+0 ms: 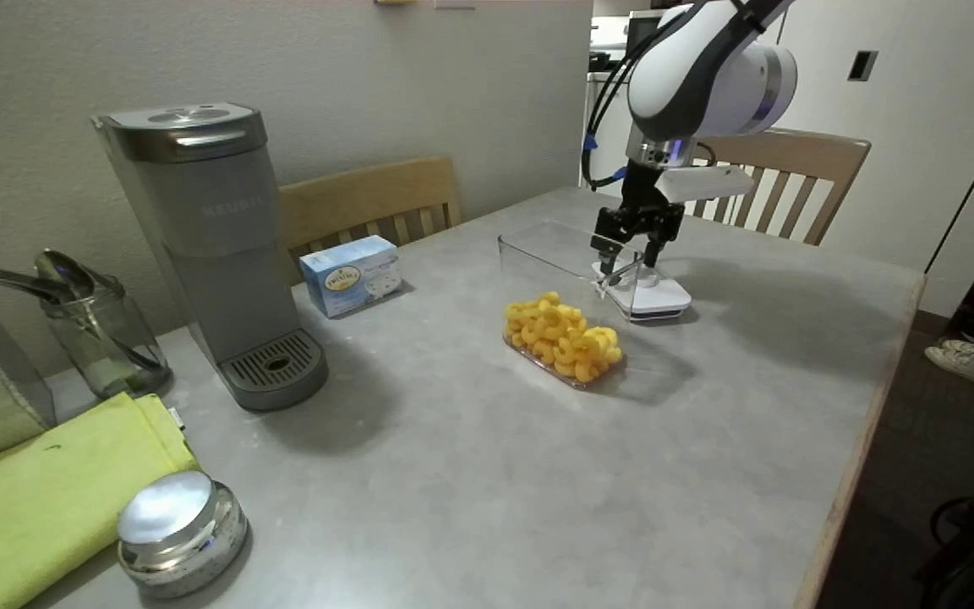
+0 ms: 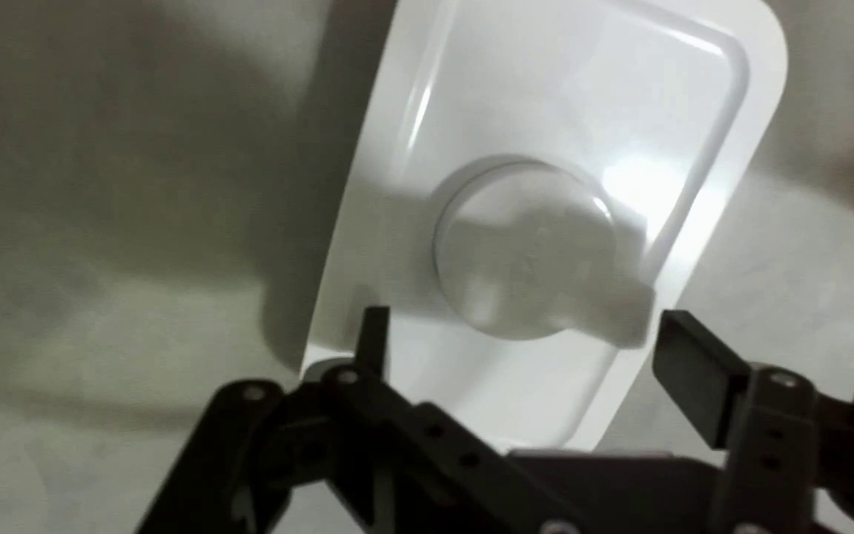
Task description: Pick the lid on the table and put it on the storage jar
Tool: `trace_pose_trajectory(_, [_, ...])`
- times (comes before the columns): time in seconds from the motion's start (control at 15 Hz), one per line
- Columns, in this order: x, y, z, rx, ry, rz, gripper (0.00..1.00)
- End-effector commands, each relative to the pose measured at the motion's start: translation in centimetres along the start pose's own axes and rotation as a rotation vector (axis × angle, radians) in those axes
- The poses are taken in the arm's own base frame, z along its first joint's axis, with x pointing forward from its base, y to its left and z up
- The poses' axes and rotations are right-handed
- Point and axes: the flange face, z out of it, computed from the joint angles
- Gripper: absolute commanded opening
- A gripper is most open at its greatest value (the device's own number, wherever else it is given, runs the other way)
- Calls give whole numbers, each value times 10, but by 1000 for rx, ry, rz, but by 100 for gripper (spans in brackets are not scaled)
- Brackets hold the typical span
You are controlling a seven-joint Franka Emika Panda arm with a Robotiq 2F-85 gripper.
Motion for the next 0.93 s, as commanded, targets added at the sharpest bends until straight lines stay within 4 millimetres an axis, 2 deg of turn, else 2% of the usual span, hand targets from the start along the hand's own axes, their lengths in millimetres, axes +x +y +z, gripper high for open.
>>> trace_pose_trajectory(0.0, [-2,4,-4,-6,3,6,100])
trace_pose_trajectory(0.13, [-4,5,-4,-11,0,13,100])
trace_pose_trajectory(0.2, [-4,7,-4,-14,-1,21,88])
trace_pose_trajectory(0.47, [-5,11,-4,-20,-5,50,89])
trace_pose_trajectory(0.67, [-7,13,-4,-26,-8,66,96])
trace_pose_trajectory(0.87, [-10,13,-3,-26,-16,76,96])
